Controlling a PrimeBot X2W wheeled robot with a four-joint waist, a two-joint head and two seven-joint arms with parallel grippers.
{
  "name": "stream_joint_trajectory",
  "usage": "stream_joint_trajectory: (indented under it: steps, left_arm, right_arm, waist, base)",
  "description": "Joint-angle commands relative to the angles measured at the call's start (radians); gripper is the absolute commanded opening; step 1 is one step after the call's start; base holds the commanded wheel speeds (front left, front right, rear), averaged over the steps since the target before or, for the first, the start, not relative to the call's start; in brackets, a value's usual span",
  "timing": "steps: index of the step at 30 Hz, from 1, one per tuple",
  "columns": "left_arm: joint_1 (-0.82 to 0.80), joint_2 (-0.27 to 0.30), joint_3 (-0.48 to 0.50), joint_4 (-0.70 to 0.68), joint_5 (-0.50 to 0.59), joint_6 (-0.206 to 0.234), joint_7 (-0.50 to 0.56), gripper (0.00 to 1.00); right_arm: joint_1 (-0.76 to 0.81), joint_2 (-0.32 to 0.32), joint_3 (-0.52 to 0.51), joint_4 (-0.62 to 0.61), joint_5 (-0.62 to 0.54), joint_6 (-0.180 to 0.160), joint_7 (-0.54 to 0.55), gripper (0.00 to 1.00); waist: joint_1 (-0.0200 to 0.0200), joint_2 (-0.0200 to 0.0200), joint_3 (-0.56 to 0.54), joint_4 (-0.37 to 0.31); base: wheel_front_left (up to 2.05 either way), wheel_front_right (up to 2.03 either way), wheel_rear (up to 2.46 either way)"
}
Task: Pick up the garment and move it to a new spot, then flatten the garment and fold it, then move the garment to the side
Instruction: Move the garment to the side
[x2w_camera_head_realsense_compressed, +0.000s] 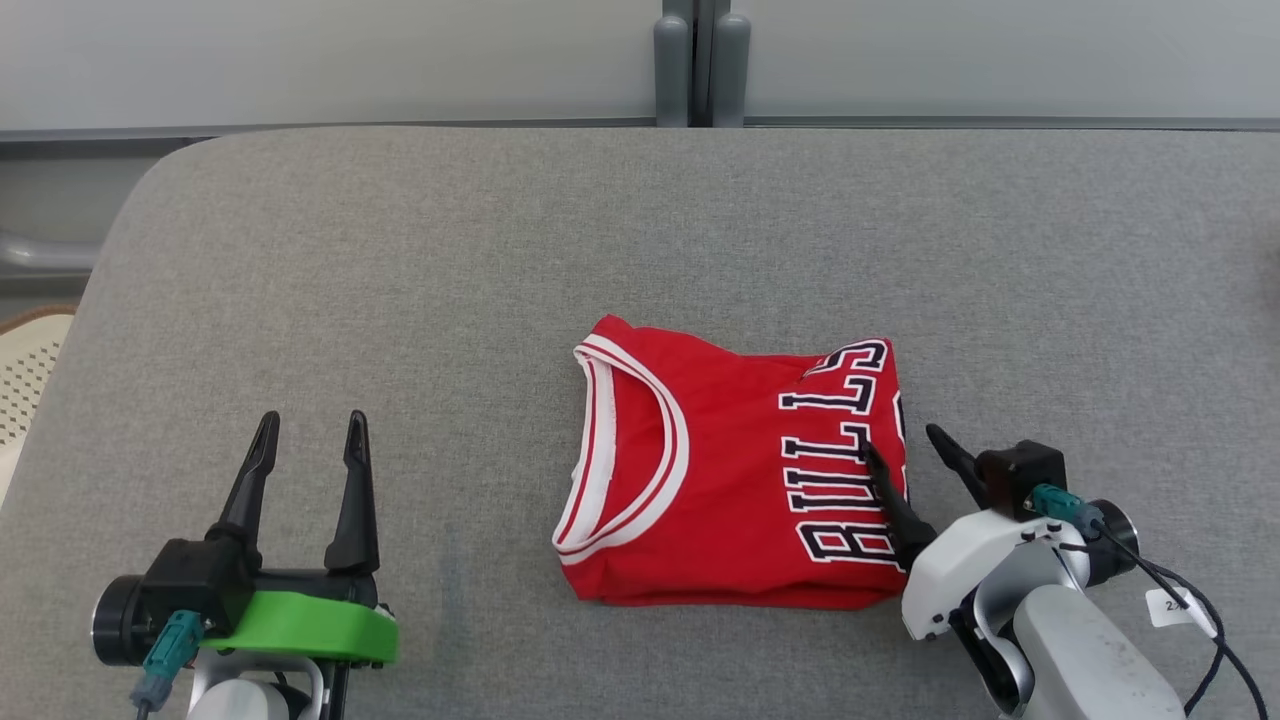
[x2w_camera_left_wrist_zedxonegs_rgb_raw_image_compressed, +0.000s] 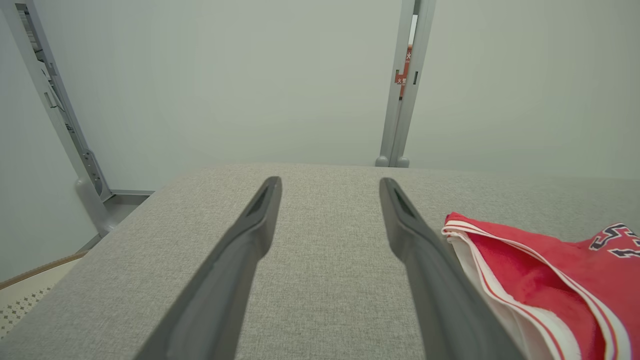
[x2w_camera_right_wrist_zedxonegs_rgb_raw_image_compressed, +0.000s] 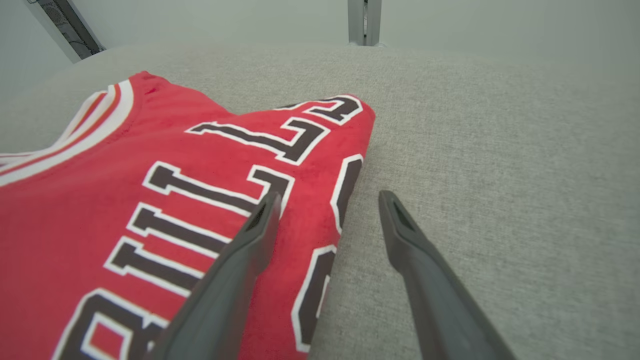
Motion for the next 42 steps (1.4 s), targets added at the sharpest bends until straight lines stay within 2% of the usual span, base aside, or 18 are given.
stream_joint_trajectory:
  steps: [1,8,9,10,11,18,22,30,35,42]
  left_arm:
    - [-0.018,-0.002,-0.001,0.002,-0.003,-0.003,0.000,1.00]
    - [-0.037,-0.010,-0.011,0.006,-0.003,-0.003,0.000,1.00]
    - [-0.039,-0.011,-0.010,0.006,-0.004,-0.003,0.000,1.00]
    - [-0.040,-0.012,-0.009,0.006,-0.004,-0.003,0.000,1.00]
    - [-0.040,-0.013,-0.006,0.006,-0.004,-0.003,0.000,1.00]
    - [-0.053,-0.018,-0.001,-0.002,-0.003,-0.003,0.000,1.00]
    - [-0.070,-0.020,-0.007,-0.012,0.001,-0.003,0.000,1.00]
    - [-0.150,-0.014,-0.026,-0.051,0.019,-0.003,0.000,1.00]
    - [-0.203,0.010,-0.040,-0.076,0.040,-0.003,0.000,1.00]
    - [-0.244,0.061,-0.058,-0.102,0.062,-0.003,0.000,1.00]
  right_arm:
    - [-0.011,0.003,0.009,0.024,0.006,0.000,-0.010,1.00]
    - [-0.018,0.049,0.017,0.153,0.064,0.000,-0.030,1.00]
    - [-0.017,0.053,0.022,0.163,0.077,0.000,-0.029,0.67]
    - [-0.017,0.060,0.030,0.173,0.094,0.000,-0.029,0.05]
    - [-0.020,0.063,0.039,0.182,0.107,0.001,-0.027,0.00]
    - [-0.133,0.005,0.071,0.195,0.112,-0.001,-0.047,0.00]
    - [-0.217,-0.060,0.111,0.176,0.099,-0.001,-0.043,0.00]
    - [-0.372,-0.270,0.175,0.083,0.123,-0.001,-0.006,0.00]
    - [-0.437,-0.416,0.145,0.023,0.159,0.000,0.003,0.00]
    - [-0.484,-0.576,0.101,-0.031,0.193,-0.001,0.010,0.00]
  waist:
    - [0.0000,0.0000,0.018,0.014]
    - [0.0000,0.0000,0.034,0.030]
    - [0.0000,0.0000,0.036,0.031]
    - [0.0000,0.0000,0.037,0.030]
    - [0.0000,0.0000,0.039,0.029]
    - [0.0000,0.0000,0.074,0.005]
    - [0.0000,0.0000,0.119,-0.023]
    - [0.0000,0.0000,0.271,-0.101]
    - [0.0000,0.0000,0.370,-0.169]
    - [0.0000,0.0000,0.457,-0.267]
  base:
    - [0.00,0.00,0.00]
    - [0.00,0.00,0.00]
    - [0.00,0.00,0.00]
    - [0.00,0.00,0.00]
    - [0.00,0.00,0.00]
    - [0.00,0.00,0.00]
    - [0.00,0.00,0.00]
    - [0.00,0.00,0.00]
    - [0.00,0.00,0.00]
    - [0.00,0.00,0.00]
